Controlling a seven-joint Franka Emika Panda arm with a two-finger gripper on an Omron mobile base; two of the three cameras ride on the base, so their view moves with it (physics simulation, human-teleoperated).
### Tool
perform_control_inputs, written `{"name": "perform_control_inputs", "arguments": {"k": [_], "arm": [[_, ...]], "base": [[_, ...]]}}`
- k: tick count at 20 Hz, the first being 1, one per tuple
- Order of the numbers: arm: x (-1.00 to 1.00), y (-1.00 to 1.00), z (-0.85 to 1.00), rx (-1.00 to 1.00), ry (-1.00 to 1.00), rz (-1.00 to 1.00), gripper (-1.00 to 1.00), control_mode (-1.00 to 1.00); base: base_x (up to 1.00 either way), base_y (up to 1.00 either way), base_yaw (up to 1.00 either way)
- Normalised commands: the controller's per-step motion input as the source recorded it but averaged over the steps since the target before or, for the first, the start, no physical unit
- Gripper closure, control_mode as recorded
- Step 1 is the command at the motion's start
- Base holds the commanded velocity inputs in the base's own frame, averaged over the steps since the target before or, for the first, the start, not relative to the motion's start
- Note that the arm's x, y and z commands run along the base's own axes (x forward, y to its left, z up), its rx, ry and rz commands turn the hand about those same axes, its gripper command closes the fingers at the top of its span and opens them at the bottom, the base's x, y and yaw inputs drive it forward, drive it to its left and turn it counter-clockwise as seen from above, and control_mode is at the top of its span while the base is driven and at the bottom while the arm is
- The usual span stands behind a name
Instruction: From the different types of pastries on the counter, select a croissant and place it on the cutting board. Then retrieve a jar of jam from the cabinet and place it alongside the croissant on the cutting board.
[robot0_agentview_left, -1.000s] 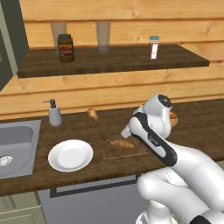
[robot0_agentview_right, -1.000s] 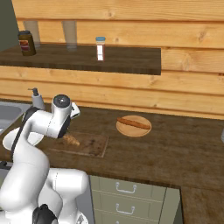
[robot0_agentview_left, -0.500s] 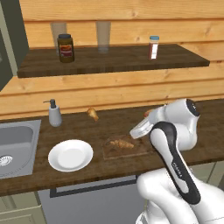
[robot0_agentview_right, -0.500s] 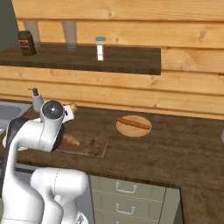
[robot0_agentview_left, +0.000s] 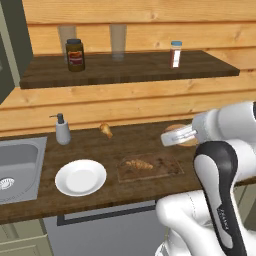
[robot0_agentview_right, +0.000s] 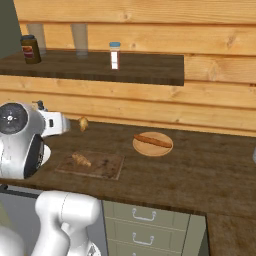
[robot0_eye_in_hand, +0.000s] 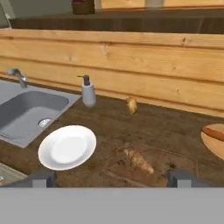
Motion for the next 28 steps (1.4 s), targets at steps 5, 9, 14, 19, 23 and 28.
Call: {"name": "perform_control_inputs", "arguments": {"k": [5,9,14,19,23,28], "arm": [[-1.00,0.00,0.00,0.20,-0.40,-0.32,-1.00,-1.00],[-1.00,0.00,0.00,0.18,-0.42,-0.30,-1.00,-1.00],[-0.77,-0.08,0.00,0.08,-0.29,-0.10,-1.00,-1.00],[-0.07,-0.04,0.00,0.01,-0.03,0.00,-1.00,-1.00],[-0.44,-0.24,0.12,0.00,0.02,-0.01,-1.00,-1.00],[-0.90,-0.21,0.26,0.01,0.00,-0.05,-1.00,-1.00]], "base": [[0.00,0.00,0.00],[0.00,0.00,0.00],[0.00,0.00,0.00],[0.00,0.00,0.00],[0.00,0.00,0.00],[0.00,0.00,0.00]]}}
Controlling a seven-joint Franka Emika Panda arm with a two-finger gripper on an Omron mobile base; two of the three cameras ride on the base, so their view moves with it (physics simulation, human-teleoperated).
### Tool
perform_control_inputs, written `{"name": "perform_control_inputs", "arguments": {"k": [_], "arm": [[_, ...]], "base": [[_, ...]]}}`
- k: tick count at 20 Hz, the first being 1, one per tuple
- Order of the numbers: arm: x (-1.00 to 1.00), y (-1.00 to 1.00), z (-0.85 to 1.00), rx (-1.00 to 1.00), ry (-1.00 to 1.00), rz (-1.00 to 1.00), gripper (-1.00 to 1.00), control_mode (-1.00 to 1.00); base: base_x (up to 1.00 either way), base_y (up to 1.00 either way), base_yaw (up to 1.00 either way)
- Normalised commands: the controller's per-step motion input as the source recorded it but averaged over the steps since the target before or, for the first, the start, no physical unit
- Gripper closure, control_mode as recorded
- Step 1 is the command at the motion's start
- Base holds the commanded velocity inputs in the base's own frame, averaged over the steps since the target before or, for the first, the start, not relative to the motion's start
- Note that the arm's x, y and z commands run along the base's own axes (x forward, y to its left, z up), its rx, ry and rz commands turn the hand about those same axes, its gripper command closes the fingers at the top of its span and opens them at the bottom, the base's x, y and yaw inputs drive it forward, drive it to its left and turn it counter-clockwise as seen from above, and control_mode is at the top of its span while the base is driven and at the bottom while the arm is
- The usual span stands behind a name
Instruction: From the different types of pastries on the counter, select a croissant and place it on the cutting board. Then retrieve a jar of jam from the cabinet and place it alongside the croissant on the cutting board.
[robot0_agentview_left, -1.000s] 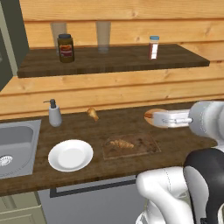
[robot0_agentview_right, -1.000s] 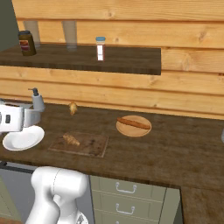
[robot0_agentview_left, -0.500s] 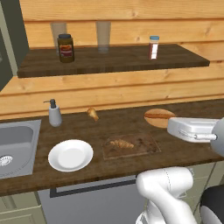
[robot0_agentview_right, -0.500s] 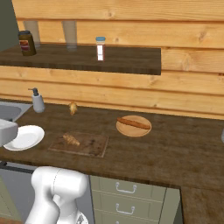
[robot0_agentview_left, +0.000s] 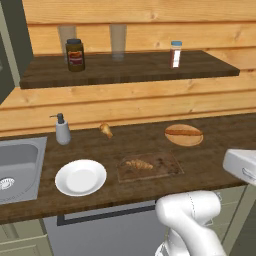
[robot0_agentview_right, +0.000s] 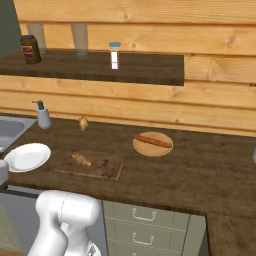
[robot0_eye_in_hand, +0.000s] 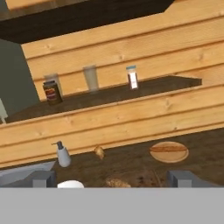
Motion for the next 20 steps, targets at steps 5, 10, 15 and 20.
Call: {"name": "perform_control_inputs", "arguments": {"k": [5,10,15,20], "arm": [[-0.08,0.00,0.05,0.00,0.00,-0.01,-1.00,1.00],[0.00,0.00,0.00,0.00,0.00,0.00,-1.00,1.00],[0.00,0.00,0.00,0.00,0.00,0.00,-1.00,1.00],[0.00,0.00,0.00,0.00,0.00,0.00,-1.00,1.00]], "base": [[0.00,0.00,0.00],[-0.23,-0.01,0.00],[-1.00,0.00,0.00],[-1.00,0.46,0.01]]}}
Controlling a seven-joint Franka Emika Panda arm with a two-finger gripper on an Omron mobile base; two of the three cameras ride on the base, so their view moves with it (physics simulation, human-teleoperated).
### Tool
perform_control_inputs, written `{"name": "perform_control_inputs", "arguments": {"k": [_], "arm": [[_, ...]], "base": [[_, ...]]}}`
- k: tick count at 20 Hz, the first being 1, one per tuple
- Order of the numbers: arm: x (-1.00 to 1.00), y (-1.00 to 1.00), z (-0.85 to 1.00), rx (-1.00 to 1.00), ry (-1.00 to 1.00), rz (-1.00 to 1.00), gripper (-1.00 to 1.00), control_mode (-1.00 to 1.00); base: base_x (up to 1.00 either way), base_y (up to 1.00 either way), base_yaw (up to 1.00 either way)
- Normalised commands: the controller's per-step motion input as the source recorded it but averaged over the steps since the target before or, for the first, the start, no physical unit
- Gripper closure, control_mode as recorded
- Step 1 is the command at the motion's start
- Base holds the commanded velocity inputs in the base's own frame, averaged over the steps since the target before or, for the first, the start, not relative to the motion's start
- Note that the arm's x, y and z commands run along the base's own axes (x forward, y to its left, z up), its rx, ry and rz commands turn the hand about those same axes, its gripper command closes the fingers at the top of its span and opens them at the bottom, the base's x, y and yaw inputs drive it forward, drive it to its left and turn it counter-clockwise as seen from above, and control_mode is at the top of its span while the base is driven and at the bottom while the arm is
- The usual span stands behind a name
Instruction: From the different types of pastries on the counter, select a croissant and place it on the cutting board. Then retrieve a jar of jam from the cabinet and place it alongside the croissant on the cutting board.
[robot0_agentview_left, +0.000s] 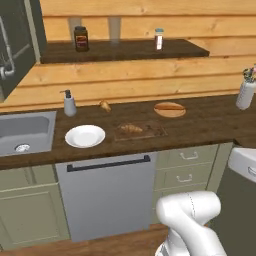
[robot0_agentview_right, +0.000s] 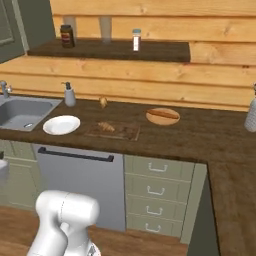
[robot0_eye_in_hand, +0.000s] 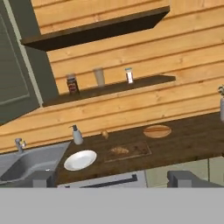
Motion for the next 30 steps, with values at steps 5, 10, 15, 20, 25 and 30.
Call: {"name": "perform_control_inputs", "arguments": {"k": [5,10,15,20,25,30], "arm": [[0.00,0.00,0.00,0.00,0.00,0.00,-1.00,1.00],[0.00,0.00,0.00,0.00,0.00,0.00,-1.00,1.00],[0.00,0.00,0.00,0.00,0.00,0.00,-1.00,1.00],[0.00,0.00,0.00,0.00,0.00,0.00,-1.00,1.00],[0.00,0.00,0.00,0.00,0.00,0.00,-1.00,1.00],[0.00,0.00,0.00,0.00,0.00,0.00,-1.00,1.00]], "base": [[-0.91,1.00,0.04],[-0.53,1.00,0.03],[0.07,1.00,0.08],[0.29,1.00,0.09],[0.05,0.18,0.02],[0.73,0.64,-0.01]]}}
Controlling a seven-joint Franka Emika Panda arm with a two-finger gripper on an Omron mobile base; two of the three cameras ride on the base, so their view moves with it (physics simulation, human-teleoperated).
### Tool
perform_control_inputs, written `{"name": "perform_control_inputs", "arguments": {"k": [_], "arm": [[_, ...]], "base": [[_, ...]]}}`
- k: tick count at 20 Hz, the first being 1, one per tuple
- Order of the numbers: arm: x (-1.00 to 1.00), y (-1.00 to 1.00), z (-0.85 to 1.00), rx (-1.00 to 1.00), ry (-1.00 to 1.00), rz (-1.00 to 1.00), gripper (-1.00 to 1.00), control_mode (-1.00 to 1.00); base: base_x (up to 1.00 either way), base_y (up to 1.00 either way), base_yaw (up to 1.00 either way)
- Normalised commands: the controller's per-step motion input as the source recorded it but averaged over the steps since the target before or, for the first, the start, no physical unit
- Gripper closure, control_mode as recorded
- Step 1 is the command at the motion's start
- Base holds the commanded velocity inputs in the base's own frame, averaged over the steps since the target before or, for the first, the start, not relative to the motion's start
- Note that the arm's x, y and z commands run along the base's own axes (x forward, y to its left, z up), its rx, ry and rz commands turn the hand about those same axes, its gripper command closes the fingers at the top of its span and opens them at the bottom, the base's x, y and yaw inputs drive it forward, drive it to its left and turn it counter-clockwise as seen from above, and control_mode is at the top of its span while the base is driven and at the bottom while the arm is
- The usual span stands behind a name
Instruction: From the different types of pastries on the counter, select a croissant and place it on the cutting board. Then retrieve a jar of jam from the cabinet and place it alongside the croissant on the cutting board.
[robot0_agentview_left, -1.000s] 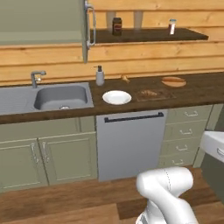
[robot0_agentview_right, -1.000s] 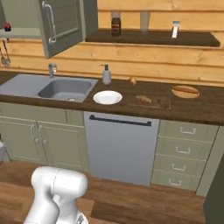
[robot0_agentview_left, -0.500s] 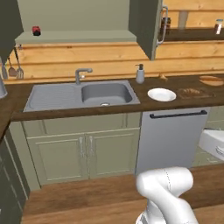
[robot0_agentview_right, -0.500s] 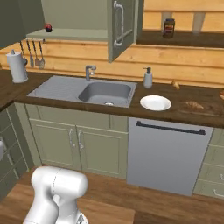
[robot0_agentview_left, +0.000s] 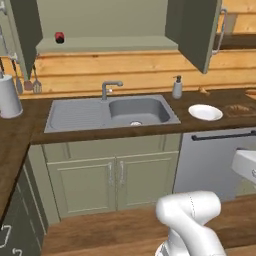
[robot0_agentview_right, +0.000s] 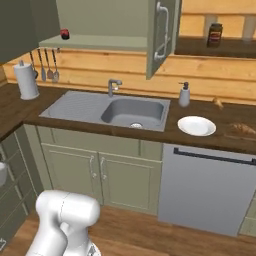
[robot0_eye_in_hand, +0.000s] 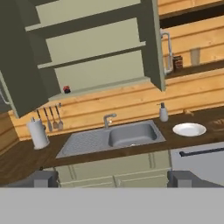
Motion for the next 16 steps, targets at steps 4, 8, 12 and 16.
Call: {"name": "perform_control_inputs", "arguments": {"k": [4,8,12,16], "arm": [[0.00,0.00,0.00,0.00,0.00,0.00,-1.00,1.00],[0.00,0.00,0.00,0.00,0.00,0.00,-1.00,1.00],[0.00,0.00,0.00,0.00,0.00,0.00,-1.00,1.00],[0.00,0.00,0.00,0.00,0.00,0.00,-1.00,1.00]], "base": [[0.83,0.83,-0.02],[0.10,0.00,0.00],[0.98,-0.03,0.06],[1.00,0.19,0.01]]}}
